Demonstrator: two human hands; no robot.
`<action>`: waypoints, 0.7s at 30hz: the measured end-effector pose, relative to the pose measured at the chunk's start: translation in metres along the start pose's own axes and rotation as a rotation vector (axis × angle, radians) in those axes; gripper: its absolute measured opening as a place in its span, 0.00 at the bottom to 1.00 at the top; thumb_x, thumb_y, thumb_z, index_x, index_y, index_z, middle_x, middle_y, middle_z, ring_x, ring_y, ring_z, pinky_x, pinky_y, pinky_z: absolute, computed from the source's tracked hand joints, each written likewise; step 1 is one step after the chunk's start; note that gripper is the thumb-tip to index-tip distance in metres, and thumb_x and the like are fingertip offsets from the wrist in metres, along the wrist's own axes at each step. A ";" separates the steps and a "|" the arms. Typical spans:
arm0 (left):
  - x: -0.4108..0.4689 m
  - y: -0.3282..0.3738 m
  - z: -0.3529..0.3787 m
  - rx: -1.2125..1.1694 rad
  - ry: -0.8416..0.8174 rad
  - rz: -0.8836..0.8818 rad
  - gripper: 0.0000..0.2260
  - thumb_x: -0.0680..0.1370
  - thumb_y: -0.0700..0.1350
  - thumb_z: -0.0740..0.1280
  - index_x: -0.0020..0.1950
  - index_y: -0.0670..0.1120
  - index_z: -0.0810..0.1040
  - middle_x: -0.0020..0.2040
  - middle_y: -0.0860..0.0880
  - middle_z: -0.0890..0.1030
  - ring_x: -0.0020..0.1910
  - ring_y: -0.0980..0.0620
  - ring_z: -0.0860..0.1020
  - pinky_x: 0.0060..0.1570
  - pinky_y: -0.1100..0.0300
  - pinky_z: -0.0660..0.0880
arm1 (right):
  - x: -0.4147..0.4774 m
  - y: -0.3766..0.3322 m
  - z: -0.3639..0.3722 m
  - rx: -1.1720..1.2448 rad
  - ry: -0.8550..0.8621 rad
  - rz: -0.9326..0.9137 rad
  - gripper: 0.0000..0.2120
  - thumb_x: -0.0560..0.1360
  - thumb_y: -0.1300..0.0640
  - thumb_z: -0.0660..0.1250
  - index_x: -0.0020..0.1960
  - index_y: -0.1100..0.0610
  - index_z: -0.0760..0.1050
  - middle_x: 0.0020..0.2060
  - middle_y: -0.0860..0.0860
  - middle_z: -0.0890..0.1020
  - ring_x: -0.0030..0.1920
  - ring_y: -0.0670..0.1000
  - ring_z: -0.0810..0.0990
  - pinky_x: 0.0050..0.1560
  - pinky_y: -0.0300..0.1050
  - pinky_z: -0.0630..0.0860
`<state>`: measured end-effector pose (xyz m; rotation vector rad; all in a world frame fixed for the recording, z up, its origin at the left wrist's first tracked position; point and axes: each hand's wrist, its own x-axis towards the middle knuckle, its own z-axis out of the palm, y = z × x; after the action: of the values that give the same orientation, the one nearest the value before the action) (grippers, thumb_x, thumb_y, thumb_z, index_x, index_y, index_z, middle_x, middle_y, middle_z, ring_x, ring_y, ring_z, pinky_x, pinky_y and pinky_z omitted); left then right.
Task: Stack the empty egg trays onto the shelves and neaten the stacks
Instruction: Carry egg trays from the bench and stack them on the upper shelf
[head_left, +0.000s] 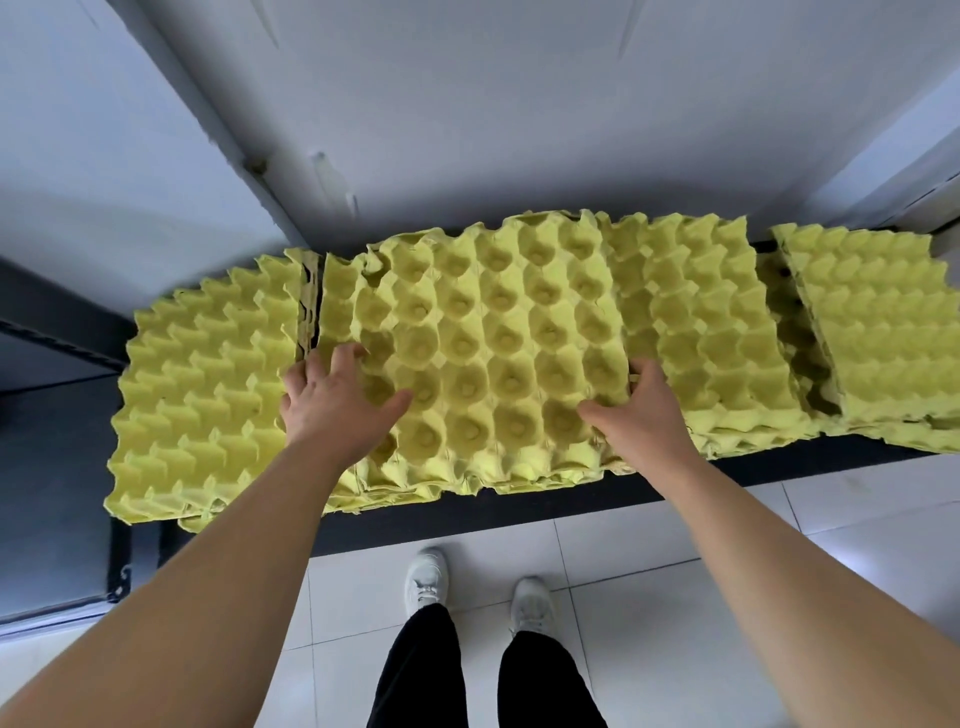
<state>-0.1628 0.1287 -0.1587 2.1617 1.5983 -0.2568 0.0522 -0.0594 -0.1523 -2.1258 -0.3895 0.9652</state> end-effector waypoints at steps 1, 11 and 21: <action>0.000 0.001 -0.001 -0.004 0.000 -0.002 0.31 0.71 0.65 0.67 0.69 0.54 0.62 0.73 0.45 0.61 0.73 0.40 0.54 0.66 0.41 0.60 | 0.002 0.001 -0.002 0.033 -0.012 0.015 0.34 0.69 0.62 0.73 0.69 0.54 0.61 0.51 0.49 0.78 0.41 0.45 0.81 0.30 0.35 0.76; 0.008 0.006 -0.007 -0.199 0.017 -0.102 0.27 0.69 0.56 0.73 0.64 0.54 0.67 0.68 0.42 0.66 0.69 0.39 0.60 0.67 0.45 0.58 | 0.003 0.001 0.001 0.123 -0.106 0.068 0.46 0.59 0.38 0.75 0.72 0.48 0.60 0.66 0.46 0.74 0.65 0.50 0.74 0.66 0.56 0.69; 0.009 -0.022 -0.018 -0.648 0.020 -0.084 0.36 0.66 0.51 0.79 0.68 0.55 0.63 0.61 0.47 0.72 0.54 0.47 0.76 0.46 0.53 0.76 | -0.002 -0.002 -0.004 0.229 -0.076 0.062 0.19 0.71 0.58 0.73 0.57 0.45 0.72 0.50 0.40 0.80 0.50 0.38 0.76 0.43 0.35 0.68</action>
<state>-0.1831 0.1500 -0.1512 1.6027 1.5131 0.2345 0.0537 -0.0615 -0.1478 -1.9078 -0.2389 1.0750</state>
